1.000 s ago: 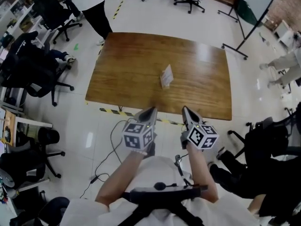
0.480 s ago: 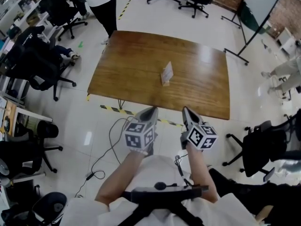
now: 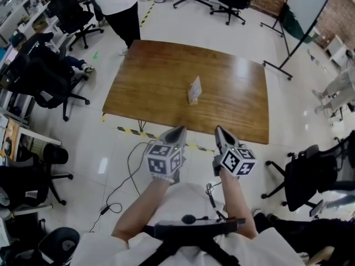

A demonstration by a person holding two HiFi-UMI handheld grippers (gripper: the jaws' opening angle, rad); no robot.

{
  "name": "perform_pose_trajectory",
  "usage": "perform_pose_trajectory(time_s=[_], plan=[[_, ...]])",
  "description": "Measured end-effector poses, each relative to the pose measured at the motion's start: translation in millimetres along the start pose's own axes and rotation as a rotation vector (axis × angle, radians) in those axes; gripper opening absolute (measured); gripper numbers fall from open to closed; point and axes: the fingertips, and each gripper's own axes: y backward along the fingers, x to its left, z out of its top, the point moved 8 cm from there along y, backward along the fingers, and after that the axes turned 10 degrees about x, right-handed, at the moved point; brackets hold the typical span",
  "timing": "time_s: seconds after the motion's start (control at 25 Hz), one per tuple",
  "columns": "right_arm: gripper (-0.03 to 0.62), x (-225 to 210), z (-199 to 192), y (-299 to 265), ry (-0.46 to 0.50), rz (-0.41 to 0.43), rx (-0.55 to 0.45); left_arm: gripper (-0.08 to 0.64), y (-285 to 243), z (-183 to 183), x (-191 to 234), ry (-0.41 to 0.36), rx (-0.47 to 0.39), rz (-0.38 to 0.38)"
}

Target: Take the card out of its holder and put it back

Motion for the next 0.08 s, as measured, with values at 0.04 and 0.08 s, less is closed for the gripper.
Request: perform_pose_trajectory(time_s=[0.04,0.08], plan=[[-0.003,-0.4,0.3,0.5,0.001,0.0,-0.001,-0.006,-0.2,0.2,-0.8,-0.002,0.0,0.0],[-0.003,-0.7,0.6,1.0,0.002,0.0,-0.003,-0.006,-0.3,0.4,-1.6,-0.004,0.001,-0.001]])
